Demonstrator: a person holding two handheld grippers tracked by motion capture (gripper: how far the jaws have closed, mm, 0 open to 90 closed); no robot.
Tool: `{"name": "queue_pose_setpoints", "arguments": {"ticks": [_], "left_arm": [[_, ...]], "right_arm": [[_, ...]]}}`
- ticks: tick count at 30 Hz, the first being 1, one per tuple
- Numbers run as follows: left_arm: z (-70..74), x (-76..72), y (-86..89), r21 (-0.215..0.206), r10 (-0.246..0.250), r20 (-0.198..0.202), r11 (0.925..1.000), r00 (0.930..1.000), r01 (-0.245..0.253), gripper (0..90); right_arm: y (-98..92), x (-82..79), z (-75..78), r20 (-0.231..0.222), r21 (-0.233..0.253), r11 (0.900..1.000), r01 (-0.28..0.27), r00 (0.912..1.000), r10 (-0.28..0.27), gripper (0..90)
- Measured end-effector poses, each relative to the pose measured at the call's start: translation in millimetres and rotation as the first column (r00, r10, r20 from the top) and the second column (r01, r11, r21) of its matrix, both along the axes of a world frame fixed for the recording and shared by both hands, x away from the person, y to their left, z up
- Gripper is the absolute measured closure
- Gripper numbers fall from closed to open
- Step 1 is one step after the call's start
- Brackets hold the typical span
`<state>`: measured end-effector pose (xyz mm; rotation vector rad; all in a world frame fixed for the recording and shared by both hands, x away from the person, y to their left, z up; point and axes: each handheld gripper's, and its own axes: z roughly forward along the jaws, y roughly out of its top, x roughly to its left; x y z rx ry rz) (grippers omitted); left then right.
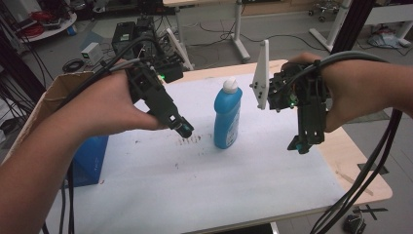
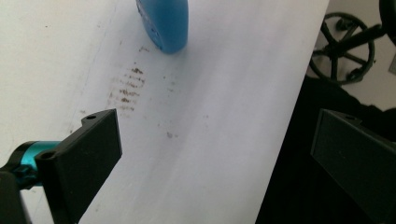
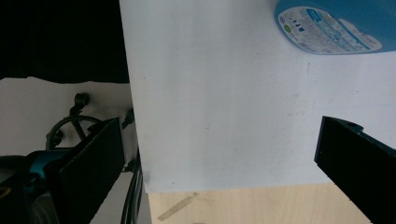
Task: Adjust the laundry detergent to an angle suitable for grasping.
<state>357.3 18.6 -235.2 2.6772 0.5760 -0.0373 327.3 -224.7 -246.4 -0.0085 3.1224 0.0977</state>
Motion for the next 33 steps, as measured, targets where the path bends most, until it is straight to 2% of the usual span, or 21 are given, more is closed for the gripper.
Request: {"name": "queue_pose_setpoints", "arguments": {"ticks": [7, 15, 17, 23, 28, 30, 33], "left_arm": [[-7.4, 5.9, -11.9, -0.057, 0.083, 0.018, 0.9950, 0.9964, -0.082, 1.7], [-16.4, 13.2, -27.1, -0.111, 0.149, 0.048, 0.9835, 0.9876, -0.143, 1.7], [-18.4, 14.5, -31.5, -0.131, 0.171, 0.059, 0.9780, 0.9835, -0.162, 1.6], [-24.1, 22.1, -43.7, -0.185, 0.205, 0.069, 0.9644, 0.9764, -0.189, 1.7], [-32.2, 26.1, -54.2, -0.192, 0.224, 0.083, 0.9598, 0.9711, -0.205, 1.6], [-35.7, 27.6, -58.4, -0.200, 0.239, 0.089, 0.9553, 0.9670, -0.217, 1.7], [-39.4, 29.2, -63.8, -0.213, 0.247, 0.090, 0.9511, 0.9647, -0.224, 1.7]], "right_arm": [[-7.7, -4.8, 0.4, 0.004, -0.004, 1.000, 0.014, 0.9999, -0.014, 1.3], [-12.3, -6.4, 0.8, 0.005, -0.002, 1.000, 0.016, 0.9999, -0.016, 1.3], [-12.8, -6.9, 1.0, 0.004, -0.005, 1.000, 0.021, 0.9998, -0.021, 1.3], [-13.6, -7.5, 1.2, 0.006, -0.006, 1.000, 0.021, 0.9998, -0.021, 1.3], [-14.1, -8.6, 1.3, 0.005, -0.007, 1.000, 0.026, 0.9997, -0.026, 1.3], [-14.6, -8.8, 0.9, 0.005, -0.007, 1.000, 0.029, 0.9996, -0.029, 1.3], [-15.3, -9.2, 0.7, 0.005, -0.003, 0.999, 0.034, 0.9994, -0.034, 1.3]]}}
